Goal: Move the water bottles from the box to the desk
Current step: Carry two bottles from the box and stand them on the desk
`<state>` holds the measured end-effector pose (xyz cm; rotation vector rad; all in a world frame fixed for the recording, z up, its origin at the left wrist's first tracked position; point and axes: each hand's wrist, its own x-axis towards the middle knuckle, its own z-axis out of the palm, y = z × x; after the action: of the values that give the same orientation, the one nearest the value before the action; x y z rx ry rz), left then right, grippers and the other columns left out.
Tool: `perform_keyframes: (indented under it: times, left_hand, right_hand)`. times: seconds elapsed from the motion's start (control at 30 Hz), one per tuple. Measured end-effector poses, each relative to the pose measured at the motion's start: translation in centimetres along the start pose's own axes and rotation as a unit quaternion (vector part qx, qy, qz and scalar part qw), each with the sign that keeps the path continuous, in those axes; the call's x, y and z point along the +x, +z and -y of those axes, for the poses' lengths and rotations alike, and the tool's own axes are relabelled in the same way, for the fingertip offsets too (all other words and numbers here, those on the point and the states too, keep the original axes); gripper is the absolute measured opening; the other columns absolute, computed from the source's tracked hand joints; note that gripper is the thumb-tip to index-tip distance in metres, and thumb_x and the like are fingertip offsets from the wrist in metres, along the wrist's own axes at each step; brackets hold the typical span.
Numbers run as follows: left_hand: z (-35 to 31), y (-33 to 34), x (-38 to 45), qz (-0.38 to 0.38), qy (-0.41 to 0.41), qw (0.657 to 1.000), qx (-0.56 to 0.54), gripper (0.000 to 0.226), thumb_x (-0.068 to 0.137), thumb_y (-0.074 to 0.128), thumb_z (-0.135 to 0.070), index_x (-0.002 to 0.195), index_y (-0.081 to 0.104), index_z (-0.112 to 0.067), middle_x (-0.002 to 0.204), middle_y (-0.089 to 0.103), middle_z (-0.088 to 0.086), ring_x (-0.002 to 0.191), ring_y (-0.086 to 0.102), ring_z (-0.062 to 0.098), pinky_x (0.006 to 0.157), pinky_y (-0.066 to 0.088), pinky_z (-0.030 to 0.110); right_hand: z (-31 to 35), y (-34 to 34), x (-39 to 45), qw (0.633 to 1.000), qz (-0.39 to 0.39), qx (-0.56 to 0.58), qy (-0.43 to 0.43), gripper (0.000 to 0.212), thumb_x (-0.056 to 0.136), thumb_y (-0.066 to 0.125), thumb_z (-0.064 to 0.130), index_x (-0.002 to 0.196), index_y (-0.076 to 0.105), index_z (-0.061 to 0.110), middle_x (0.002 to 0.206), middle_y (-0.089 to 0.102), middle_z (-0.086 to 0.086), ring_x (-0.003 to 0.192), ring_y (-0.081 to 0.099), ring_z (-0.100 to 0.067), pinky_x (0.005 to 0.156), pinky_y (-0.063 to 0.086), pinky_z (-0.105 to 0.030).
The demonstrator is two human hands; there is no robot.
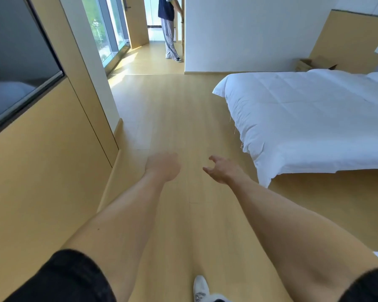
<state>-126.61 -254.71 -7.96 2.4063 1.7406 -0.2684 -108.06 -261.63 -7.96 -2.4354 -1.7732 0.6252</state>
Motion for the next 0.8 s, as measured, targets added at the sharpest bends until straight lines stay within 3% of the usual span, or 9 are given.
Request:
perform_keyframes:
  times: [0.43,0.8]
  left_hand:
    - [-1.0,-4.4,18.4,0.022,-0.031,0.999,0.004,0.049,0.105,0.031,-0.038,0.152,0.036,-0.027,0.154,0.04,0.004,0.139,0.04,0.03,0.111,0.031,0.043]
    - [2.1,-7.8,35.0,0.002,0.007,1.0,-0.016,0.051,0.104,0.032,-0.045,0.153,0.035,-0.03,0.156,0.039,0.003,0.139,0.041,0.03,0.112,0.032,0.042]
  right_hand:
    - [-0.8,-4.5,19.3,1.0,0.029,0.0,-0.011,0.062,0.096,0.044,0.06,0.15,0.037,0.03,0.153,0.044,-0.003,0.137,0.045,-0.025,0.11,0.04,-0.042]
    - [3.1,-8.4,34.4,1.0,0.004,-0.017,0.009,0.061,0.097,0.043,0.058,0.15,0.037,0.028,0.15,0.048,-0.003,0.135,0.047,-0.025,0.108,0.041,-0.042]
